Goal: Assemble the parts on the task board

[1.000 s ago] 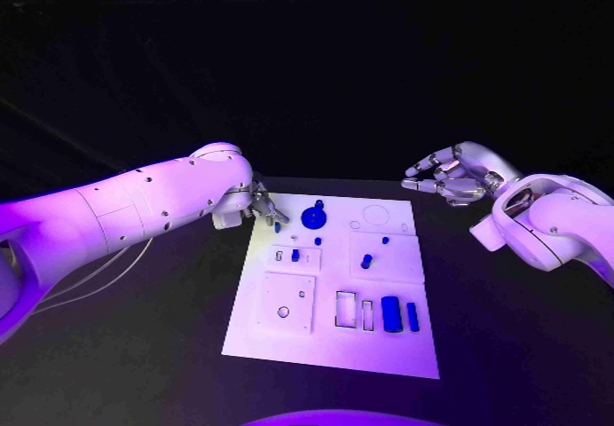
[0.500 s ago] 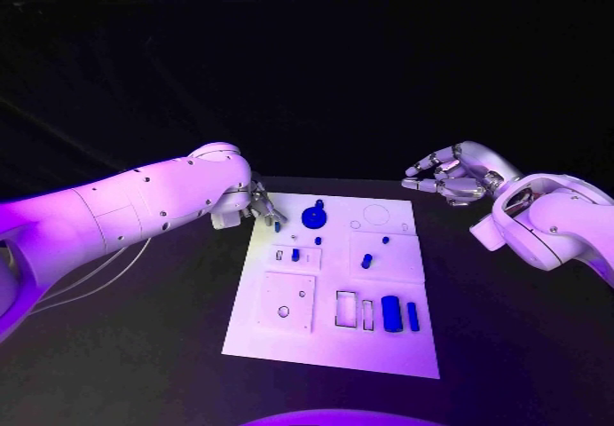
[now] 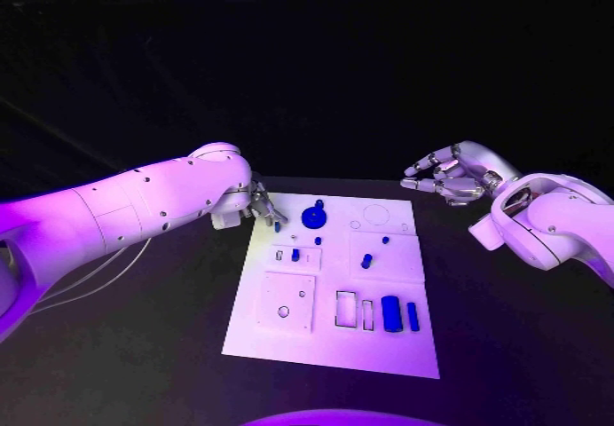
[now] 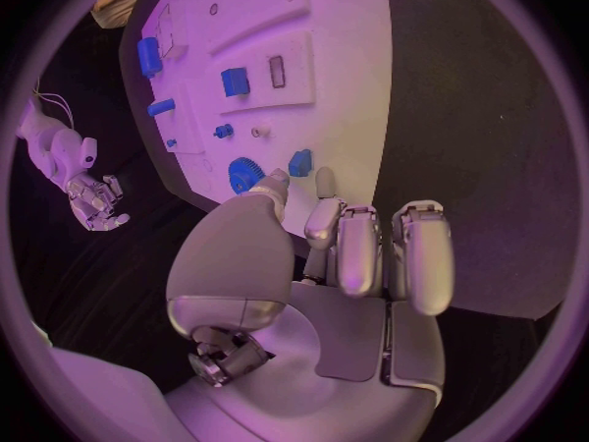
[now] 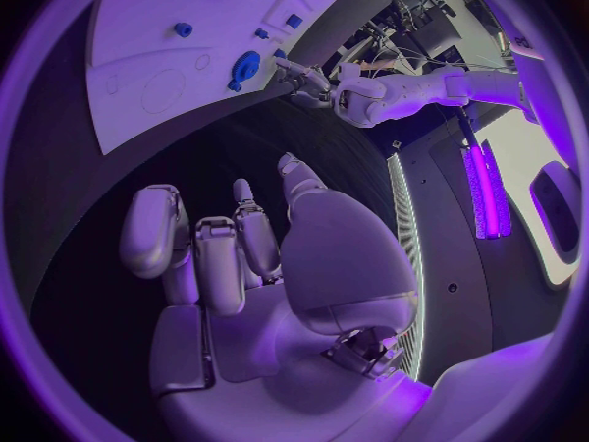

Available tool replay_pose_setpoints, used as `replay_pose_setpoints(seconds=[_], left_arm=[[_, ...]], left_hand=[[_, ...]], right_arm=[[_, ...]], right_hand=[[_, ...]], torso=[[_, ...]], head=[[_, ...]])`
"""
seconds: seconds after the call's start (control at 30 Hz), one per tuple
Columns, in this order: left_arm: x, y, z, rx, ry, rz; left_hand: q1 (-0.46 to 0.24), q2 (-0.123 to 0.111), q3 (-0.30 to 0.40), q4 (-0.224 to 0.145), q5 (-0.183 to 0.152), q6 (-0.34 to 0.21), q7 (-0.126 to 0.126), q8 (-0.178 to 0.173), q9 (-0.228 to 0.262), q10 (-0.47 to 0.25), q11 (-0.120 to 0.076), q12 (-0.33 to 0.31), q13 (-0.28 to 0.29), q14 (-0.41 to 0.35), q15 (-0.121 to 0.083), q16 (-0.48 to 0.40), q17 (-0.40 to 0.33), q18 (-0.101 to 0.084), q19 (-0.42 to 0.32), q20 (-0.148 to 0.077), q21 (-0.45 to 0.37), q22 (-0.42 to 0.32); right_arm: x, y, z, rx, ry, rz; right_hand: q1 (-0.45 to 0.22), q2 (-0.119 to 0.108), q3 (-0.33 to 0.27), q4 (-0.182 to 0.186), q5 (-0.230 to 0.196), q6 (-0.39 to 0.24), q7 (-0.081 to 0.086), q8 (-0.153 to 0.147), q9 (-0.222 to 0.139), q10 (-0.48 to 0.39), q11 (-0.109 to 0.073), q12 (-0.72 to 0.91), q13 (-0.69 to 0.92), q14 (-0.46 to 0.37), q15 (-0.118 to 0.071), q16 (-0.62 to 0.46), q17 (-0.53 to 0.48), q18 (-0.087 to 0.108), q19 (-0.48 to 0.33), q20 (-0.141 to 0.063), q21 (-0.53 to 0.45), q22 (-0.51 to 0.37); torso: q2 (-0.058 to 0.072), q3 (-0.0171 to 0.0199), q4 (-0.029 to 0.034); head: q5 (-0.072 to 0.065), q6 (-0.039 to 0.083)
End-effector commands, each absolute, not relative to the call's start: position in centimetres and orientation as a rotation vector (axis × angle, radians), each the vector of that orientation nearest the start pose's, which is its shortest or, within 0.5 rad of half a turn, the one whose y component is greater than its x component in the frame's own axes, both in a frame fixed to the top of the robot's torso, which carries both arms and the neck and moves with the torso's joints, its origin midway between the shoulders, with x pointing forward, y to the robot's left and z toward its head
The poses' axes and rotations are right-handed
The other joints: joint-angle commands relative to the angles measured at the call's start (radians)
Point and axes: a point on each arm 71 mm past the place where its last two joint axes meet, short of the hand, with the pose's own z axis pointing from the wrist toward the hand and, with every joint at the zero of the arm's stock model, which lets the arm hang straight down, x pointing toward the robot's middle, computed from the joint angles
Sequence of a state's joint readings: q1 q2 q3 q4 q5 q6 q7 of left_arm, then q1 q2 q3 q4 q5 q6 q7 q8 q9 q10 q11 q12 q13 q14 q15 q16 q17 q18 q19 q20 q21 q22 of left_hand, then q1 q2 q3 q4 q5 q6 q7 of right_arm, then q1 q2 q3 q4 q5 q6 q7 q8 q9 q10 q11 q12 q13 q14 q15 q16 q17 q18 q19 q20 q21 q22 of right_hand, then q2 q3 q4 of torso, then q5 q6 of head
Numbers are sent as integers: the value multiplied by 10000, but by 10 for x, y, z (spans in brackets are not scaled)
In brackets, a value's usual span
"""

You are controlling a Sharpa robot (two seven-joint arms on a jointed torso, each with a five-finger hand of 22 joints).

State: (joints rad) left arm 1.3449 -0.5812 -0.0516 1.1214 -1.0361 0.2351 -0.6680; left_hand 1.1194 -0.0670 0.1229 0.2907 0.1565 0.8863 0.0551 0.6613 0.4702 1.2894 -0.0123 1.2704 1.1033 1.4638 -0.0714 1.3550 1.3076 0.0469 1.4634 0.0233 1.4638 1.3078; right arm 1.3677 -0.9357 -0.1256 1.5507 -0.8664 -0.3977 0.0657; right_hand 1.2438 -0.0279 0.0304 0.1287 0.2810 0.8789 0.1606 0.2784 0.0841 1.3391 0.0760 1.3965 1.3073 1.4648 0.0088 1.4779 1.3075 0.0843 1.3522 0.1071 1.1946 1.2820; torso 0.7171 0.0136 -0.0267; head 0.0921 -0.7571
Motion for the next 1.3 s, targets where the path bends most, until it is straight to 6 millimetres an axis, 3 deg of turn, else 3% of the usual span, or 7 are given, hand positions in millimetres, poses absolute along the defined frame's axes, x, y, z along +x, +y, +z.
replay_pose_setpoints(seconds=[0.03, 0.63, 0.93, 1.07, 1.17, 1.23, 1.3], left_arm=[[562, 209, -182, -2940, 23150, -1465], [561, 209, -182, -2837, 23265, -1452], [560, 209, -182, -2988, 23279, -1603], [561, 208, -182, -3242, 23242, -1895], [560, 208, -182, -3405, 23253, -2087], [560, 208, -182, -3500, 23302, -2215], [560, 208, -183, -3589, 23378, -2328]], left_hand=[[63, -44, -50, 9, 6, 89, 7, 76, 15, 74, -26, 50, 16, 437, -52, -34, 54, -9, 165, -30, -12, 533], [408, 85, -28, -43, 26, 103, -49, 194, 51, 115, -80, 84, 40, 437, -100, -36, 53, -11, 167, -79, -11, 542], [944, 354, 189, -115, 48, 50, -92, 268, 65, 118, -120, 81, 32, 438, -137, -38, 53, -12, 169, -112, -9, 555], [1918, 753, 957, -472, 117, -136, -150, 233, 37, 48, -183, 8, -35, 437, -201, -43, 51, -8, 163, -155, -19, 546], [2478, 798, 1704, -720, 132, -273, -118, 217, 20, -8, -166, -63, -87, 436, -201, -46, 50, -9, 162, -179, -22, 549], [2733, 689, 2345, -874, 137, -347, -61, 234, 25, -35, -131, -114, -125, 434, -171, -48, 50, -8, 155, -174, -30, 542], [2654, 388, 3480, -889, 107, -356, 43, 350, 71, -12, -28, -164, -181, 435, -77, -47, 53, 0, 148, -135, -40, 539]], right_arm=[[497, -243, -129, 3008, 15787, 9282], [498, -242, -129, 3009, 15802, 9293], [498, -242, -129, 2999, 15807, 9307], [498, -242, -129, 2997, 15810, 9308], [498, -242, -129, 3002, 15815, 9302], [498, -242, -129, 3008, 15817, 9293], [498, -242, -129, 3013, 15816, 9283]], right_hand=[[-63, 4, -16, 43, 42, -61, -20, 62, 16, -42, 5, -41, 124, 690, -79, -37, 1161, 76, -51, 3, -38, -8], [-61, 35, -27, 66, 53, -69, -23, 85, 17, -22, 3, -25, 142, 692, -81, -36, 1164, 75, -44, 1, -37, -2], [-61, 35, -27, 66, 53, -69, -23, 85, 17, -22, 3, -25, 142, 692, -81, -36, 1164, 75, -44, 1, -37, -2], [-61, 35, -27, 66, 53, -69, -23, 85, 17, -22, 3, -25, 142, 692, -81, -36, 1164, 75, -44, 1, -37, -2], [-61, 35, -27, 66, 53, -69, -23, 85, 17, -22, 3, -25, 142, 692, -81, -36, 1164, 75, -44, 1, -37, -2], [-61, 35, -27, 66, 53, -69, -23, 85, 17, -22, 3, -25, 142, 692, -81, -36, 1164, 75, -44, 1, -37, -2], [-61, 35, -27, 66, 53, -69, -23, 85, 17, -22, 3, -25, 142, 692, -81, -36, 1164, 75, -44, 1, -37, -2]], torso=[[-4, 2, 4], [1, -6, 6], [0, -8, 1], [2, -3, 5], [2, -5, 4], [2, -6, 6], [1, -8, 7]], head=[[3, -23], [3, -18], [12, -26], [7, -28], [6, -41], [3, -47], [2, -48]])
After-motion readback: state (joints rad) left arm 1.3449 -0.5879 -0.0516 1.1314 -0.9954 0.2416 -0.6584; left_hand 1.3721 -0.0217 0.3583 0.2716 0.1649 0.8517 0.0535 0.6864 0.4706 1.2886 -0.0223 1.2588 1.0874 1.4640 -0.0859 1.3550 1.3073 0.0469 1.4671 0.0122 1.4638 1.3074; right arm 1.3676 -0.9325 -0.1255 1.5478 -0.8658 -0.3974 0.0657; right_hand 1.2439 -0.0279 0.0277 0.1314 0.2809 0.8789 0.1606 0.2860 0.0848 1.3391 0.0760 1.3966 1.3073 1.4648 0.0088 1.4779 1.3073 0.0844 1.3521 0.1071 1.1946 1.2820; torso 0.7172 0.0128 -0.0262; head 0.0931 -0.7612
